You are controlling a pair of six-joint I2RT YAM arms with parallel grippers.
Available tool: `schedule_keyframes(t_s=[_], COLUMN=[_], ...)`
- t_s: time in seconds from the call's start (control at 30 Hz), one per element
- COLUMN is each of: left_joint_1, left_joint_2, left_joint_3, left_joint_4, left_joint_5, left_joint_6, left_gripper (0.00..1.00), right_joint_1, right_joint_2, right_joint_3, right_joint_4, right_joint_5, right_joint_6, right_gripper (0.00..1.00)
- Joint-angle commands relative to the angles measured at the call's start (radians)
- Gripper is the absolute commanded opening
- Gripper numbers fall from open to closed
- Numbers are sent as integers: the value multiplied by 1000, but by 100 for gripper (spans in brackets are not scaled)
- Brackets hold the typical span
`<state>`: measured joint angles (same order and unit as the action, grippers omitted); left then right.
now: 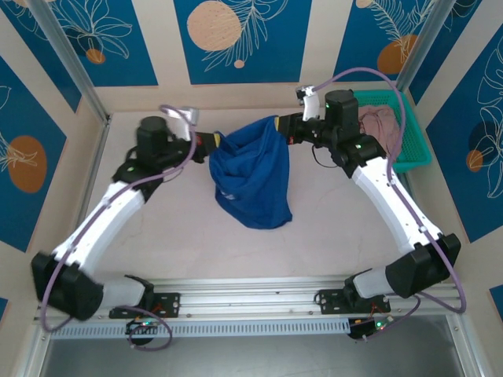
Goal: Fold the inside-out t-shirt
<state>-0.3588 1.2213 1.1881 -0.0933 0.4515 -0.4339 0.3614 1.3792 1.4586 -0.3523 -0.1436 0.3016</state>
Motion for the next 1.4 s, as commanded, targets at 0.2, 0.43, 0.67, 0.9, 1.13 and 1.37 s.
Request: schedule_keyframes(t_s=[0.2, 0.43, 0.67, 0.9, 1.13, 1.37], left_joint_1=[166, 245, 248, 249, 209, 81], left_joint_2=[-131, -160, -200, -282, -289, -305], left_joint_3=[-70, -122, -232, -397, -659, -729], left_joint_4=[162, 123, 51, -141, -52, -119], left_joint_5=[115, -91, -219, -383, -247, -345], left_joint_6=[-230, -294, -243, -179, -128, -93], left_gripper=[0, 0, 0, 0, 0, 0], right_joint_1=[-22, -7, 43, 41, 52, 84], right_joint_2=[-89, -158, -114, -174, -170, -178], right_joint_3=[-142, -417, -535, -677, -758, -749], right_joint_4=[105, 357, 213, 217, 323, 242], right_joint_5=[104, -20, 333, 466, 208, 179], right_joint_6=[-64, -105, 35, 84, 43, 31], right_gripper=[0, 0, 0, 0, 0, 0])
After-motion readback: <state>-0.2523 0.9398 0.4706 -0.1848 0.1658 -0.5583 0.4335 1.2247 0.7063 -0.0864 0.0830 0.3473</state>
